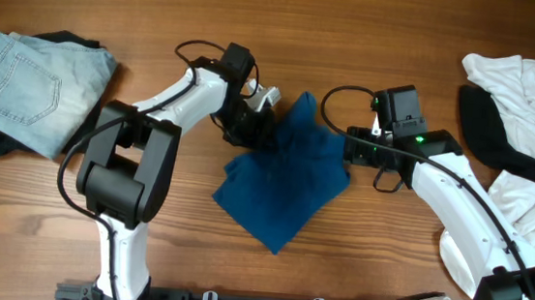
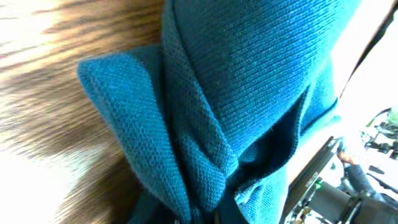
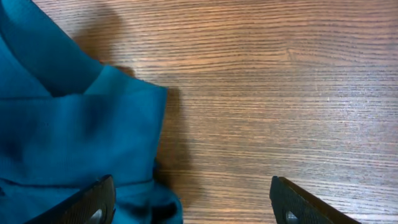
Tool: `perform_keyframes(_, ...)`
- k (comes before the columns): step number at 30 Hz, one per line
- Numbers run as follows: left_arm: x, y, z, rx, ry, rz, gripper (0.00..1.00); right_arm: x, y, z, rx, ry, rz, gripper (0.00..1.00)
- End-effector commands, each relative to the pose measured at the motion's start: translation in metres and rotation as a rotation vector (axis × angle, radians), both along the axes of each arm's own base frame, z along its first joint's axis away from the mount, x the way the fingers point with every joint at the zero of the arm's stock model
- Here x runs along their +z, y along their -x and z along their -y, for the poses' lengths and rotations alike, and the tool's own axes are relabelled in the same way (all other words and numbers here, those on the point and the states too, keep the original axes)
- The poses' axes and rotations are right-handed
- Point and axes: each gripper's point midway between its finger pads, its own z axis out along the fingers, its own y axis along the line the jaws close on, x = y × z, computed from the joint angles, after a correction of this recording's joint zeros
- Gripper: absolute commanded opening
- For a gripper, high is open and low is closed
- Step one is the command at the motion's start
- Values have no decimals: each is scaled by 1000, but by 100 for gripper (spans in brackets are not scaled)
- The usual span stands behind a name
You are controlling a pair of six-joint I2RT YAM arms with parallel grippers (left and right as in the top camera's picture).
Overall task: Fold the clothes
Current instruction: 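Carry the teal bundle left and drop it onto the jeans pile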
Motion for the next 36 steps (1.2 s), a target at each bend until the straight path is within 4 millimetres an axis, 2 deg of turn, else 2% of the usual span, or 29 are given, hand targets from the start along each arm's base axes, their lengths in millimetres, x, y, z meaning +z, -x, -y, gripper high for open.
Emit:
perform_keyframes(1,54,-52,-28,84,37,182,4,9,-5,-4,3,-17,22,81)
perform_keyframes(2,80,-70,-48,135,27,269,4,9,-5,-3,2,-13,22,80)
perform_keyframes(3,118,-91,-81,216,4,384,4,9,-4,-2,1,-10,19,81)
perform_keyframes(5,162,-111,-135,345,-47,525,4,8,-1,-2,1,-7,8,80)
perform_keyframes(6,193,-120,-182,453,-100,635,4,7,0,-1,1,-5,1,81)
perform_keyframes(9,237,-122,-273,663,-221,784,4,7,0,-1,1,-5,0,81)
perform_keyframes(10,249,-120,-303,730,-246,820,5,7,0,-1,1,-5,0,81)
perform_keyframes(12,255,-111,-360,849,-300,838,6,7,1,-1,1,-5,-1,81)
perform_keyframes(13,253,-106,-380,892,-323,832,7,7,1,-1,1,-4,-3,81)
perform_keyframes(14,252,-102,-396,925,-341,828,13,6,2,-1,1,-3,-7,81)
perform_keyframes(17,242,-82,-455,1053,-446,794,14,5,6,0,1,2,-24,81)
perform_keyframes(20,218,-77,-483,1101,-464,734,14,5,6,0,1,2,-25,81)
perform_keyframes(23,203,-81,-495,1117,-464,714,12,4,8,1,1,3,-31,81)
perform_keyframes(24,207,-86,-487,1095,-404,735,10,4,8,1,1,3,-32,81)
perform_keyframes(27,247,-107,-435,1015,-18,813,7,4,7,1,1,2,-27,82)
perform_keyframes(28,257,-110,-420,976,44,832,7,4,7,1,1,2,-28,82)
perform_keyframes(30,267,-116,-399,933,68,850,6,4,7,1,1,2,-28,82)
perform_keyframes(31,265,-126,-383,909,29,857,4,4,7,1,1,2,-28,82)
perform_keyframes(33,251,-128,-398,972,-102,835,4,4,7,1,1,3,-29,82)
perform_keyframes(36,223,-117,-435,1088,-345,753,4,4,7,1,-2,1,-28,82)
